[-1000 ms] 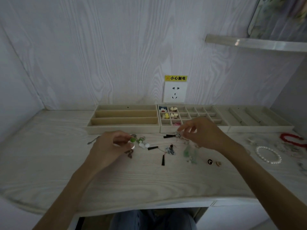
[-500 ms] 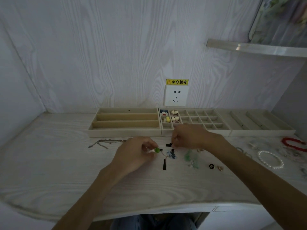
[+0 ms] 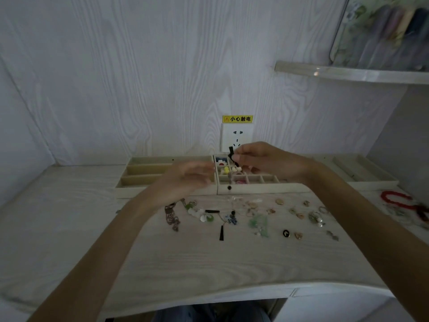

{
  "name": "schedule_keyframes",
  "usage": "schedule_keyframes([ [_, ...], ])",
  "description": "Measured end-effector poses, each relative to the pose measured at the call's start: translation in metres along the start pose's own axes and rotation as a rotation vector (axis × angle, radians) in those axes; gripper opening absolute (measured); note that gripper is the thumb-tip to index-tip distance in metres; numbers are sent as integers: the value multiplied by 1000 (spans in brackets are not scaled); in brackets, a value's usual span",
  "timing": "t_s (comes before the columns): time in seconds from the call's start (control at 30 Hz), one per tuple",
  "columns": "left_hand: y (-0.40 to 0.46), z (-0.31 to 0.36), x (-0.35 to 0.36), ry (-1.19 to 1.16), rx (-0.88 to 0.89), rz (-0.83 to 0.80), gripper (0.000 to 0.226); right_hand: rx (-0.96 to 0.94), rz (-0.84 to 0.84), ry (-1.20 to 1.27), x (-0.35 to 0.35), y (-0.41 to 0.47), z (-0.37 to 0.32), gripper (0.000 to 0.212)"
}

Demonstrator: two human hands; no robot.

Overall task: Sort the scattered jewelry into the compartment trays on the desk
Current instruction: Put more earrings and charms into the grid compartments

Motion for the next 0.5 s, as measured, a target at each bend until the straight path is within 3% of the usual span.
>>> schedule_keyframes([
  [0.13, 22, 17, 7, -86, -29, -80, 36, -49, 76, 160, -2, 5, -6, 20],
  [0.33, 32, 22, 7, 34, 3, -19, 23, -112, 328, 363, -18, 7, -7, 18],
  [0.5, 38, 25, 1, 10, 50, 58, 24, -98, 401, 680, -27, 7, 8, 18],
])
Point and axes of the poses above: each hand's wrist, its own y-axis towards the middle knuckle, its own x-axis out of the palm, z = x × y, the point moved 2 cm from there along y, towards the middle knuckle, and after that the axes turned 6 degrees about -z, right-handed, at the moved point
